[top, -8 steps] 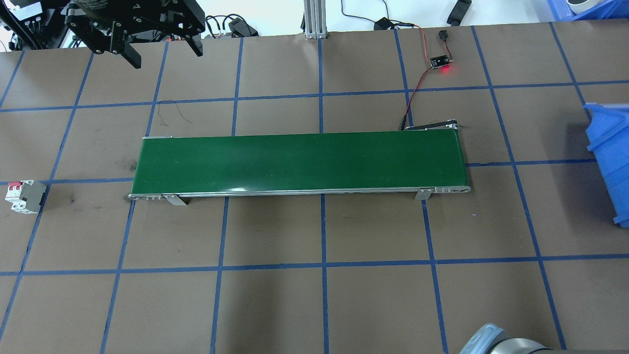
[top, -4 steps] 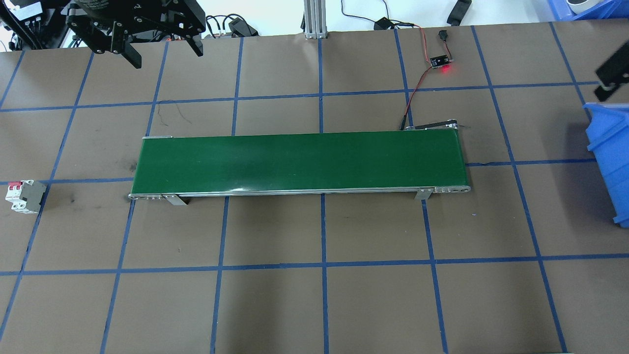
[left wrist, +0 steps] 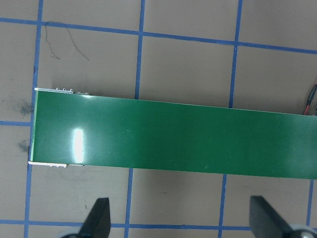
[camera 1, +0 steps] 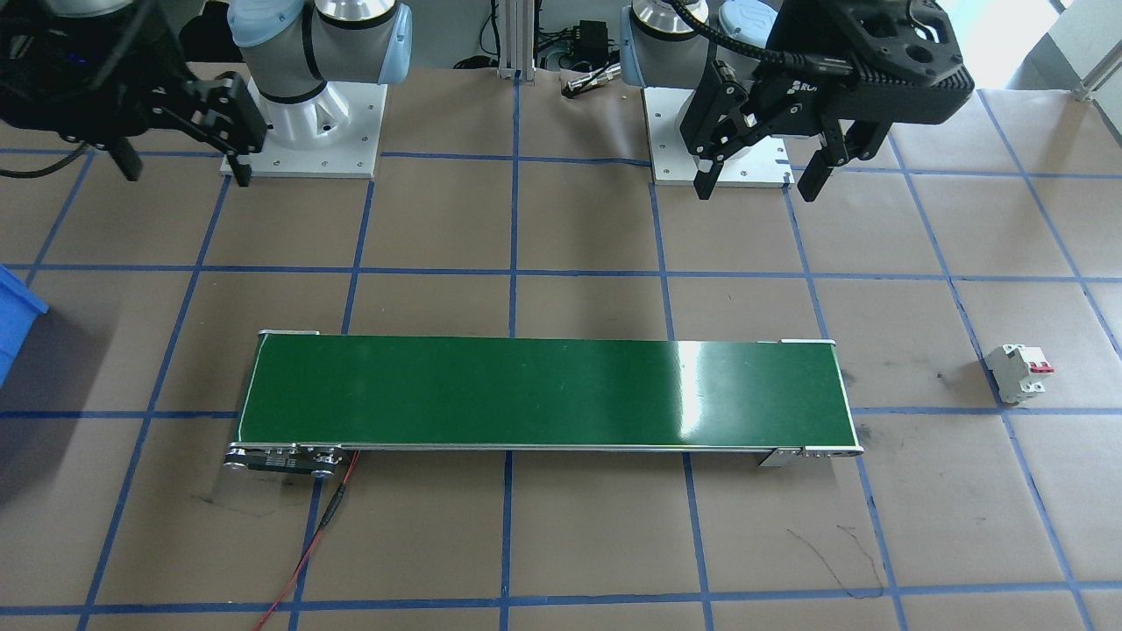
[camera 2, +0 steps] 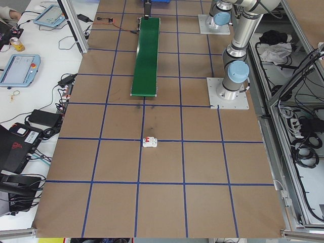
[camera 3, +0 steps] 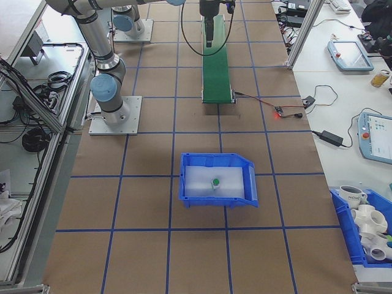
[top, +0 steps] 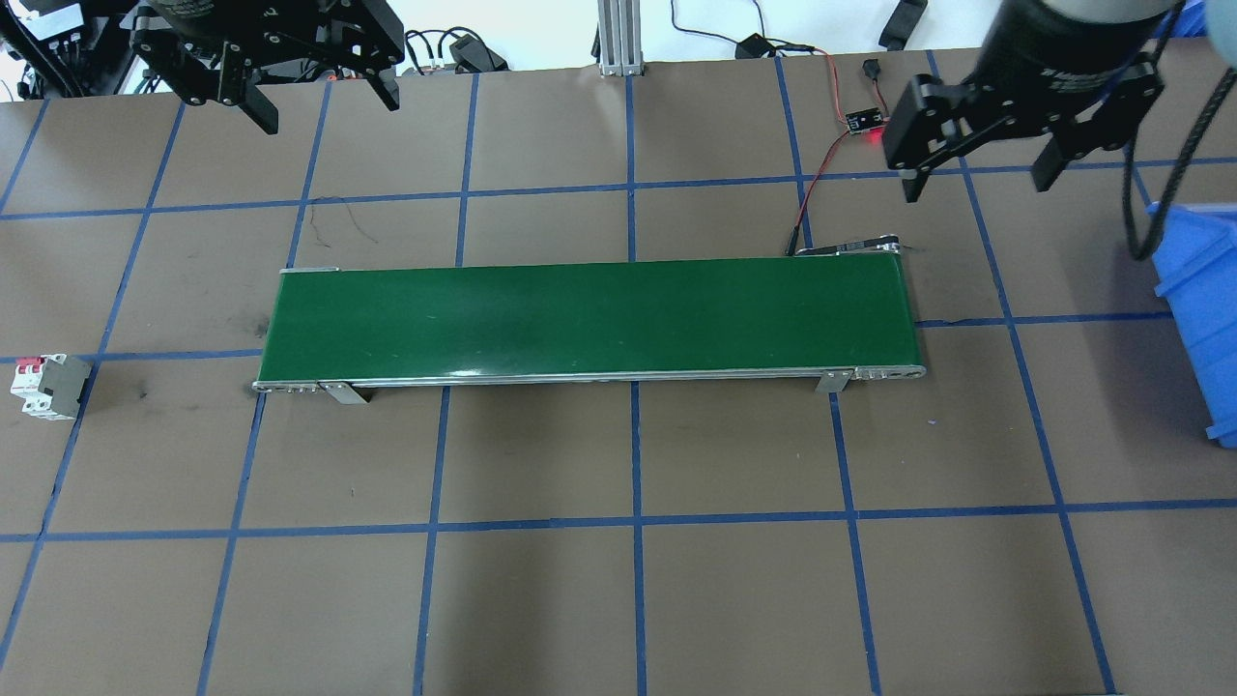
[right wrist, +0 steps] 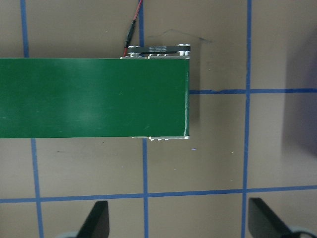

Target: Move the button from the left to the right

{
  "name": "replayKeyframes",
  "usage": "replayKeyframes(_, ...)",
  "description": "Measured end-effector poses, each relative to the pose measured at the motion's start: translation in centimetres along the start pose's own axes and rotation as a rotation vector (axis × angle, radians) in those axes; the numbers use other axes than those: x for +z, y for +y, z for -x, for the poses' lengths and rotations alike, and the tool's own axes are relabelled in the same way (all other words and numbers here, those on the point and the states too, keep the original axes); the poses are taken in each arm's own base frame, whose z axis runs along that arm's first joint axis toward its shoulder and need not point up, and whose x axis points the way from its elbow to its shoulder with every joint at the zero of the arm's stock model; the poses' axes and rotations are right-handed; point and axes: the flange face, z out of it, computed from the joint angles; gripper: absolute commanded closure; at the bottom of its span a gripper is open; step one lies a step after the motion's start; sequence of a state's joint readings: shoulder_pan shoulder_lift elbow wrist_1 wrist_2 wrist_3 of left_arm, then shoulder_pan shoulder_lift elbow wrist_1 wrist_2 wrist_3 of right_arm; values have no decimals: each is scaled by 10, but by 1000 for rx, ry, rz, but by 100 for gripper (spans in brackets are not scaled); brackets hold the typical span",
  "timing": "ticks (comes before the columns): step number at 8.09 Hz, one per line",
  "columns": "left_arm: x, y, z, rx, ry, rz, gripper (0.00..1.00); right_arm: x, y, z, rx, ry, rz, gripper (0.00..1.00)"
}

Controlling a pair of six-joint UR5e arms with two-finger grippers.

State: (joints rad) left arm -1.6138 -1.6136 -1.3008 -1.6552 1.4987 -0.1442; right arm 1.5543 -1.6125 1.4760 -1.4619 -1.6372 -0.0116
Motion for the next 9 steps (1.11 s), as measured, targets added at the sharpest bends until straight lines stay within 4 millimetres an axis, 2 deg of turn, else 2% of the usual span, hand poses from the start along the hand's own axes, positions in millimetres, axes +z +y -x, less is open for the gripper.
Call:
replayKeyframes(1,0,0,0,0,0,0,0,4,3,25,3,-1,10,0)
replayKeyframes(3,0,0,0,0,0,0,0,11,6,43,-2,0,25,0)
replayKeyframes(9,0,0,0,1,0,1,0,6,-8,46,-5,-5,-82,0)
